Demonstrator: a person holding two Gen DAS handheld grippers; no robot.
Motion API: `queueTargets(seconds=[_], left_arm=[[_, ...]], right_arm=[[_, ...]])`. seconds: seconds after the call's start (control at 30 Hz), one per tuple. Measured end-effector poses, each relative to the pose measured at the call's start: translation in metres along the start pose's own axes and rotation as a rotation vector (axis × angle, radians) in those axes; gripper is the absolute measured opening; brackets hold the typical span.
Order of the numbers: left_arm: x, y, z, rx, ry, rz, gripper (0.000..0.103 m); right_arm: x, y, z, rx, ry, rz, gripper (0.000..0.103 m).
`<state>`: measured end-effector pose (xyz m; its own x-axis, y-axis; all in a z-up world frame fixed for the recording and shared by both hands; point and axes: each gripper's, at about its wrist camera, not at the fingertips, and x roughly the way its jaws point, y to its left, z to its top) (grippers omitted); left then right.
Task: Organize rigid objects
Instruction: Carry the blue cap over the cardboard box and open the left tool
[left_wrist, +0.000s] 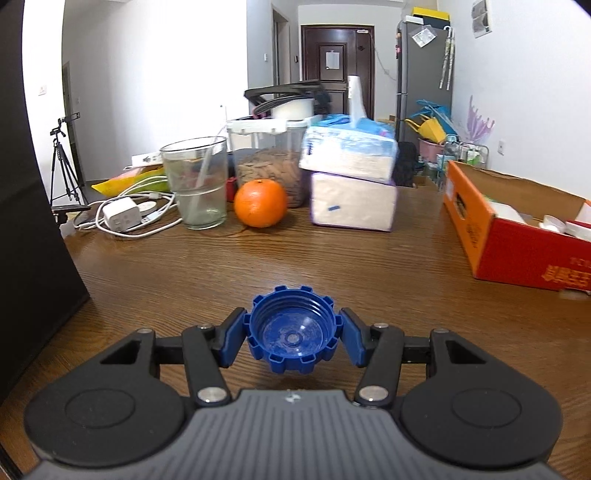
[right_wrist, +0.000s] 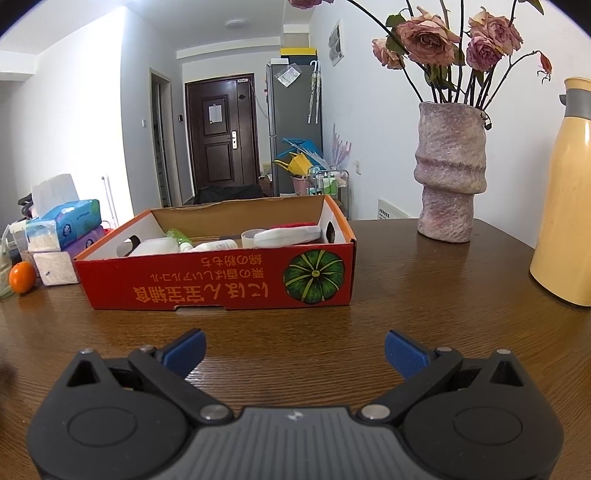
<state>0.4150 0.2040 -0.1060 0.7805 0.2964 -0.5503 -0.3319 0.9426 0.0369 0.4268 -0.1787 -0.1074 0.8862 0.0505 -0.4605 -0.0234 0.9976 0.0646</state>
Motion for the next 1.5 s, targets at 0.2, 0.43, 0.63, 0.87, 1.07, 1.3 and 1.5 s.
queueTargets(seconds=[0.2,0.43,0.63,0.87,1.07,1.3,1.5], left_arm=[[-0.012,-0.021,-0.006,0.013,-0.005,-0.038,0.055],[-0.027,-0.052,-0.014,0.033,-0.005,-0.099,0.055],[-0.042,-0.086,-0.018,0.051,-0.010,-0.168,0.055],[-0.056,-0.125,-0.015,0.055,-0.025,-0.236,0.055],[-0.061,-0.148,-0.006,0.038,-0.046,-0.268,0.055],[-0.061,-0.173,0.011,0.011,-0.079,-0.295,0.055],[-0.055,-0.196,0.028,-0.003,-0.113,-0.310,0.055]], right_arm=[[-0.003,0.002,0.000,-0.001,-0.003,0.027,0.103],[-0.008,0.010,-0.002,-0.021,-0.005,0.065,0.103],[-0.013,0.020,-0.005,-0.049,-0.006,0.102,0.103],[-0.016,0.023,-0.004,-0.054,-0.007,0.130,0.103],[-0.017,0.021,-0.001,-0.059,-0.022,0.133,0.103],[-0.014,0.009,0.009,-0.041,-0.071,0.118,0.103],[-0.002,-0.009,0.021,-0.006,-0.109,0.109,0.103]])
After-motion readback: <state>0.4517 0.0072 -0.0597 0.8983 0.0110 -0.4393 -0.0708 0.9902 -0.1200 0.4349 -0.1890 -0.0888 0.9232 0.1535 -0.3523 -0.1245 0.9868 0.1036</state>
